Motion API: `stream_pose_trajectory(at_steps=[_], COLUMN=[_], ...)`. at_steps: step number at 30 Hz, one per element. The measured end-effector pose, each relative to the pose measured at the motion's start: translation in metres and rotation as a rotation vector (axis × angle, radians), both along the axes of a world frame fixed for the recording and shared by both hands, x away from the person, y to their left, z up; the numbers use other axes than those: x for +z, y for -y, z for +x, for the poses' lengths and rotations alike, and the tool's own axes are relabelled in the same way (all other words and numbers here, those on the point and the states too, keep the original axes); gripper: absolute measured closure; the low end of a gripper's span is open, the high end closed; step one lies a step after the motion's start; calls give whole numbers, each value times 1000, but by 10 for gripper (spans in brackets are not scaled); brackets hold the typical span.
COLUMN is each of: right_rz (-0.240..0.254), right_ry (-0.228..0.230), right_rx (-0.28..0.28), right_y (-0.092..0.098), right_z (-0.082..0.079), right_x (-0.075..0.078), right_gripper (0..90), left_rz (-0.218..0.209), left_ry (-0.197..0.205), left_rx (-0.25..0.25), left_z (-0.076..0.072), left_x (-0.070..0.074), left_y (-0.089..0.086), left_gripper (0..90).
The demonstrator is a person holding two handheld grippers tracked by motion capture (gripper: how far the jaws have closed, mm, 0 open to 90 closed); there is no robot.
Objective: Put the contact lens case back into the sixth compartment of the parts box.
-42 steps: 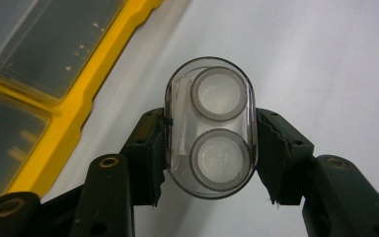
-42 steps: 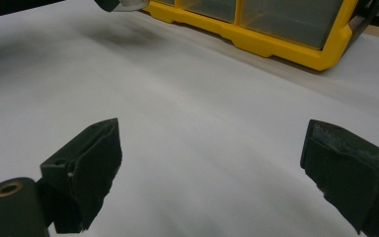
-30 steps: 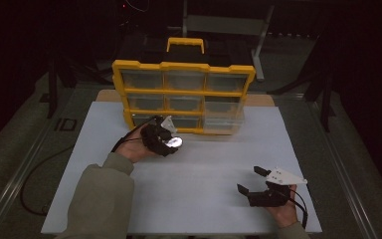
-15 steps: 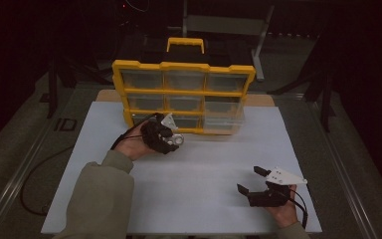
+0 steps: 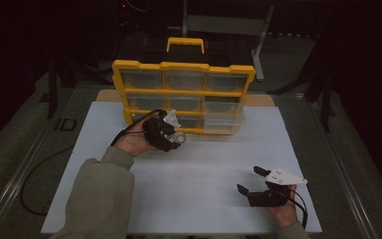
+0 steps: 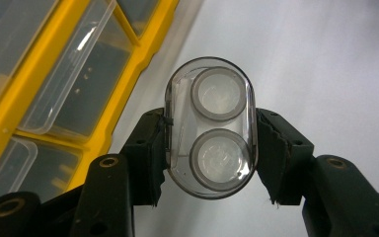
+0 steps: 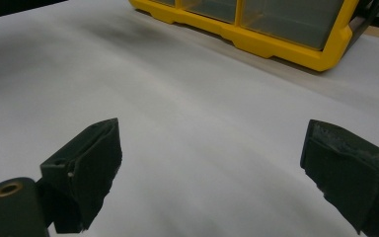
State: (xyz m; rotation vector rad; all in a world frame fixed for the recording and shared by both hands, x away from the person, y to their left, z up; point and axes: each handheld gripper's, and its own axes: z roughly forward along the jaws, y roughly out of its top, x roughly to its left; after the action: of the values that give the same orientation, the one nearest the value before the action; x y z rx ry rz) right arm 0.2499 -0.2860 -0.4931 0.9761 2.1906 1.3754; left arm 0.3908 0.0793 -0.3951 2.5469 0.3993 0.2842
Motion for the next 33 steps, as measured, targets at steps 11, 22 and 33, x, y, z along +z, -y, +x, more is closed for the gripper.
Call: stream_pose_trajectory(at_steps=[11,22,33], right_rz=[2,1,2], right_ry=[-2,-1,-1], right_rx=[0,1,0], right_y=[0,0,1], right_z=[0,0,0], right_x=[0,0,0], right_gripper=[85,85,85], left_rz=[-8,-21,-30], left_ry=[14,39,61], left_rx=[-7,-16,-27], left_z=[1,5,11], left_x=[11,25,38], left_y=[1,2,7], left_gripper=[493,493,493])
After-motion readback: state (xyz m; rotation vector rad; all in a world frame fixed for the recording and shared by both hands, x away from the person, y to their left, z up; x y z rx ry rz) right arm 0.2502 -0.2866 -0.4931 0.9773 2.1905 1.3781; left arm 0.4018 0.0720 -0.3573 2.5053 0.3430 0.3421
